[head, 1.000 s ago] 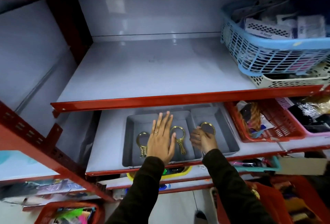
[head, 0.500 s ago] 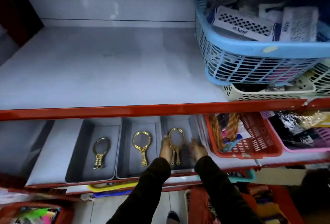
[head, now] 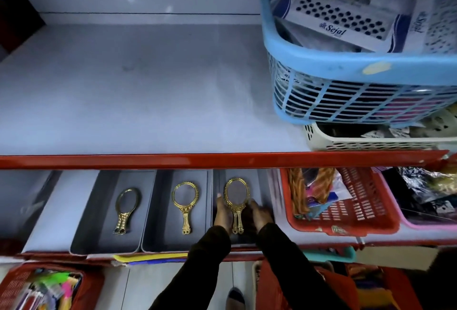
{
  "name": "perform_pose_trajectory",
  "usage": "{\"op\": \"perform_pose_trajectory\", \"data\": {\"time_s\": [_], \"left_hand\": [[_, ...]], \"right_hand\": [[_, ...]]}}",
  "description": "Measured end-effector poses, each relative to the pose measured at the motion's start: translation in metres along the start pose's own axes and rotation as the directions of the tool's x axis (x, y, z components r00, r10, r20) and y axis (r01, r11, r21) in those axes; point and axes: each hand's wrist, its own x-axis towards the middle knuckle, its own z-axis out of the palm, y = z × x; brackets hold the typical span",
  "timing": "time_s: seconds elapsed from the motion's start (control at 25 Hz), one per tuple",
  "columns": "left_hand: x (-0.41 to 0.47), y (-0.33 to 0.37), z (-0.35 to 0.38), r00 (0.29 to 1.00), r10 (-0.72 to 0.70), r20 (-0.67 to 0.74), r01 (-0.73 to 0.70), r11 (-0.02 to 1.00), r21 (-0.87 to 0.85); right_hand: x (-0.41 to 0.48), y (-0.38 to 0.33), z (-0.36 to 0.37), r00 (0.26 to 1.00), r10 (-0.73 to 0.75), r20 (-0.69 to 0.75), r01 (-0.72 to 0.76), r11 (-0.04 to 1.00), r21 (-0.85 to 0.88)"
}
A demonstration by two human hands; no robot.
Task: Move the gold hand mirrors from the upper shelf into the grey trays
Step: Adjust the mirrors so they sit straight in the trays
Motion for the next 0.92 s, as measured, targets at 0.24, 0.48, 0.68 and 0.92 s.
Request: {"op": "perform_pose_trajectory", "data": {"time_s": [0.24,0.48,0.68,0.92], "left_hand": [[0.007,-0.004,0.001,0.999,-0.028,-0.025,0.025,0.996,-0.089],[0.013,-0.006,-0.001,0.999,-0.009,-0.033,0.005,0.992,-0.123],[0.024,-0.008,-0.005,0.998,-0.013,-0.066,0.007,0.996,-0.084],[0.073,-0.032,-0.008,0.987,0.004,-0.159,-0.003,1.000,0.002]], "right_hand": [[0.001,0.001,-0.002,1.000,0.006,0.006,-0.006,1.000,0.020],[0.024,0.007,0.001,1.000,-0.008,0.021,0.008,1.000,0.015],[0.032,0.018,0.004,0.999,-0.014,0.033,0.014,1.000,0.014],[0.005,0.003,0.005,0.999,-0.010,0.035,0.010,1.000,-0.012]]}}
